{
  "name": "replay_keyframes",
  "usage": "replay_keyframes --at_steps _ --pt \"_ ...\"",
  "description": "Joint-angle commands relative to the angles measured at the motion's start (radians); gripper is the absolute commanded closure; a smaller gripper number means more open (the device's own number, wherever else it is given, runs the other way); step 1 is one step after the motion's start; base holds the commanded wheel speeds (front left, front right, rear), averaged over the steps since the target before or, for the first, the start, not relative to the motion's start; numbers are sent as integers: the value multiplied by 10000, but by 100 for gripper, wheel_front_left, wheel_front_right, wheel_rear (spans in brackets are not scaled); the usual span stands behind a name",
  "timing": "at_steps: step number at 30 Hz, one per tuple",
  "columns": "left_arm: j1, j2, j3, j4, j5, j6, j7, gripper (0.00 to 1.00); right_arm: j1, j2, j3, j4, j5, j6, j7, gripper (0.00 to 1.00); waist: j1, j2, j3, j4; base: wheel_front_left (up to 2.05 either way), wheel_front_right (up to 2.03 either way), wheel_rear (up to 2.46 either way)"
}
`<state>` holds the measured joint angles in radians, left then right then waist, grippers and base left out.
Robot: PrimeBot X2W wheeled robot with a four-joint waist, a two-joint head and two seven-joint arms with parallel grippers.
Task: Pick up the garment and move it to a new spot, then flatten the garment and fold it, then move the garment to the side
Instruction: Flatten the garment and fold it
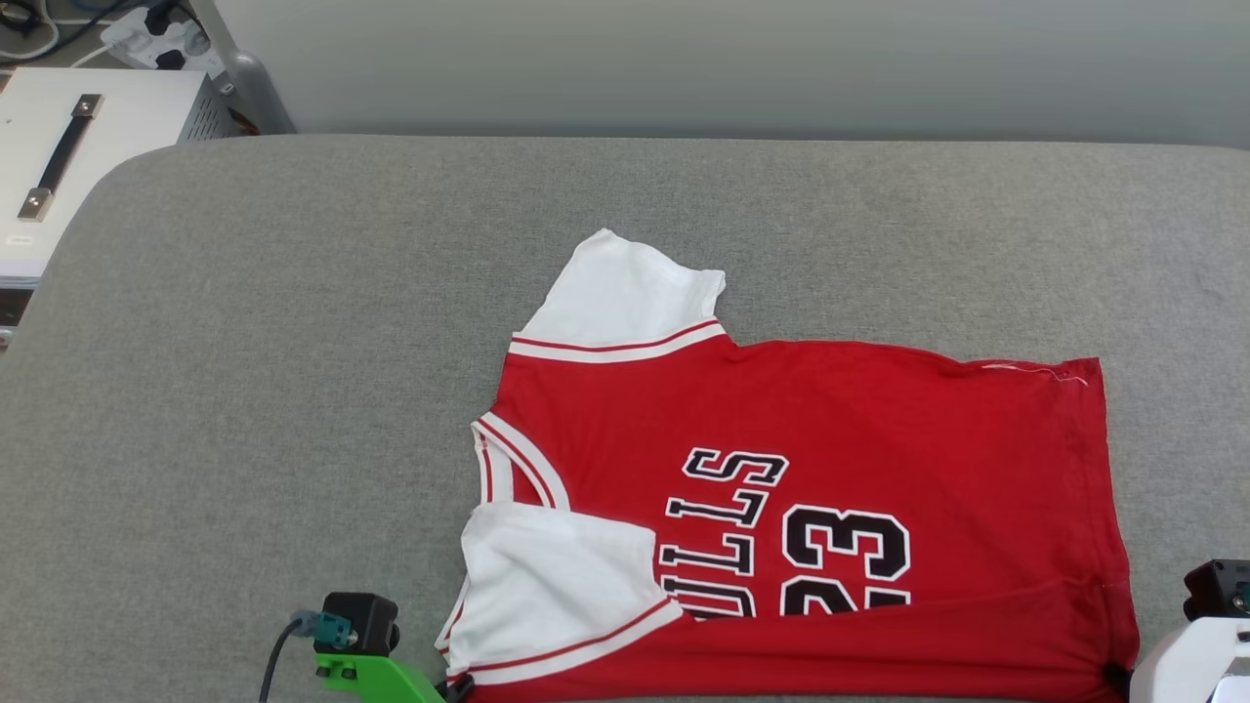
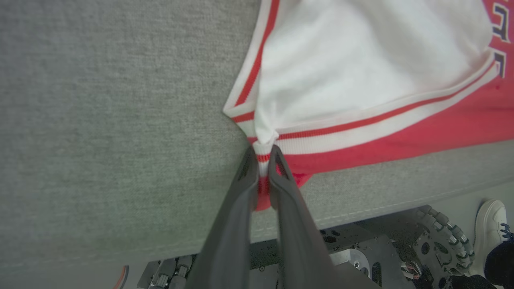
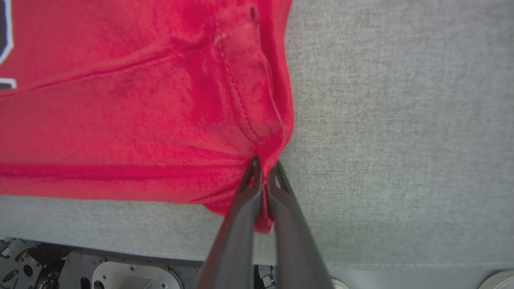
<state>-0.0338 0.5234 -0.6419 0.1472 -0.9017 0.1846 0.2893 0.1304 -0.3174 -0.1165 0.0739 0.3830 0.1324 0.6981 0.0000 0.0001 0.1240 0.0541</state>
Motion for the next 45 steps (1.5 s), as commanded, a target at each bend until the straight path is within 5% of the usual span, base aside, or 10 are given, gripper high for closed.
replay_keyframes --at_steps 1,2,3,13,24,31,36,45 --pt "-186 -41 -50 229 169 21 -38 54 -150 30 102 160 9 -17 -73 71 0 -1 49 -14 0 0 0" --pt "-226 -52 -67 279 218 38 -64 0 -206 11 172 163 28 -17 -173 5 0 -1 70 -19 0 0 0" --pt "-271 -64 -81 324 255 53 -76 0 -251 -5 223 192 57 -17 -263 0 0 -1 67 -20 0 0 0" --pt "-613 -85 329 -71 535 120 -1113 0 -517 -188 389 -329 447 -17 -1301 0 0 -1 -507 -108 0 0 0" --pt "-944 -338 1124 -805 1443 -408 -4635 0 -886 175 444 -1592 161 -17 -4703 0 0 -1 -909 -374 0 0 0" --pt "-714 -805 1803 -813 2214 -697 -5490 0 -666 627 511 -1736 -141 -17 -6541 0 0 -1 -902 -461 0 0 0" --pt "-365 -1701 3210 -1456 3468 -1283 -5506 0 -625 1012 690 -1679 -391 -17 -7542 0 0 -1 -782 -548 0 0 0" --pt "-227 -2754 4370 -1117 4875 -2479 -5509 0 -925 1314 1080 -1393 -517 -17 -8344 0 0 -1 -345 -847 0 0 0"
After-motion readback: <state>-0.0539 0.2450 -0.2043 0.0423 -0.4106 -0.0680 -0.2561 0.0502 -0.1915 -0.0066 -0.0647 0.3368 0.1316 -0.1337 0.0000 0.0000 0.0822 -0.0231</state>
